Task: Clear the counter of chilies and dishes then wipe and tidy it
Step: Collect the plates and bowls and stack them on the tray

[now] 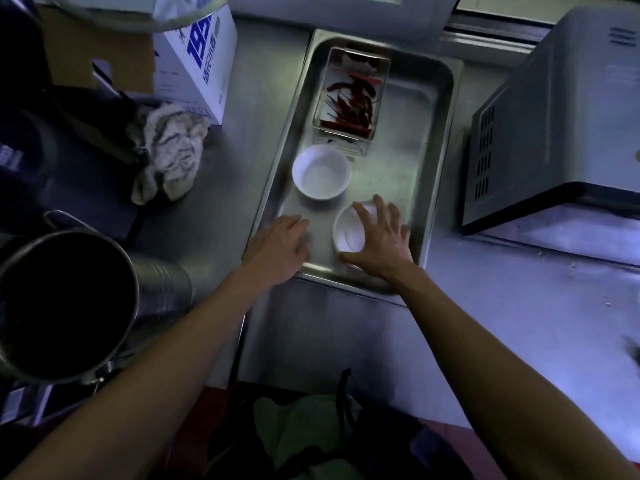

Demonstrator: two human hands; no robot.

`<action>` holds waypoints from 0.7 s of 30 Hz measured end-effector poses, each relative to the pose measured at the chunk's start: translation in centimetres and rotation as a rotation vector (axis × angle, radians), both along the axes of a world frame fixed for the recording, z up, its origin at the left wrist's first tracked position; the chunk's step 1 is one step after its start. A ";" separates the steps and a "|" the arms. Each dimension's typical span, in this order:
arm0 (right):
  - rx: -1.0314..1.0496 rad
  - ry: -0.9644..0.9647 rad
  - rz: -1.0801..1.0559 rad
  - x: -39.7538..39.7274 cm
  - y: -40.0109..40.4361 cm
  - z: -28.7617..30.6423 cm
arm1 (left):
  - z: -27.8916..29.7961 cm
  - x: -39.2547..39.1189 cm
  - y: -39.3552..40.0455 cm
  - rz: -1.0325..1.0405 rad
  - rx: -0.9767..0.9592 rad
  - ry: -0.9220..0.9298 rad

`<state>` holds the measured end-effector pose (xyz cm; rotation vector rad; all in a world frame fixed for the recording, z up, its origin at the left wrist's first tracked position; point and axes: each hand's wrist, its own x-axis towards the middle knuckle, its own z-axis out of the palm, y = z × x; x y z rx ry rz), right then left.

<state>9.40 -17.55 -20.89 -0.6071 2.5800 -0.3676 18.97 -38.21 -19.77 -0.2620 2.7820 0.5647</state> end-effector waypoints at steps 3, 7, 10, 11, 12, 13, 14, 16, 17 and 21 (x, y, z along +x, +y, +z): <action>0.044 -0.017 -0.002 0.1 -0.4 -1.4 | 0.0 0.2 -0.2 0.008 0.017 0.025; 0.073 -0.043 -0.019 0.3 -0.4 -2.7 | 0.2 0.2 -0.1 0.016 0.058 0.059; 0.065 -0.056 -0.019 0.3 -0.4 -3.3 | 0.3 0.1 -0.2 0.013 0.072 0.054; 0.064 -0.057 -0.017 0.3 -0.4 -3.4 | 0.4 0.1 -0.2 0.013 0.075 0.050; 0.067 -0.057 -0.016 0.3 -0.4 -3.4 | 0.5 0.1 -0.1 0.010 0.078 0.050; 0.074 -0.057 -0.015 0.2 -0.4 -3.4 | 0.5 0.0 -0.1 0.002 0.079 0.051; 0.083 -0.059 -0.013 0.2 -0.4 -3.3 | 0.6 -0.1 -0.1 -0.007 0.078 0.052; 0.098 -0.067 -0.011 0.2 -0.5 -3.0 | 0.9 -0.3 0.0 -0.030 0.077 0.051; 0.101 -0.064 -0.020 0.3 -0.6 -2.8 | 1.0 -0.5 0.0 -0.045 0.080 0.052; 0.092 -0.002 -0.098 1.0 -0.3 -1.0 | 1.4 -1.1 0.2 -0.084 0.102 0.059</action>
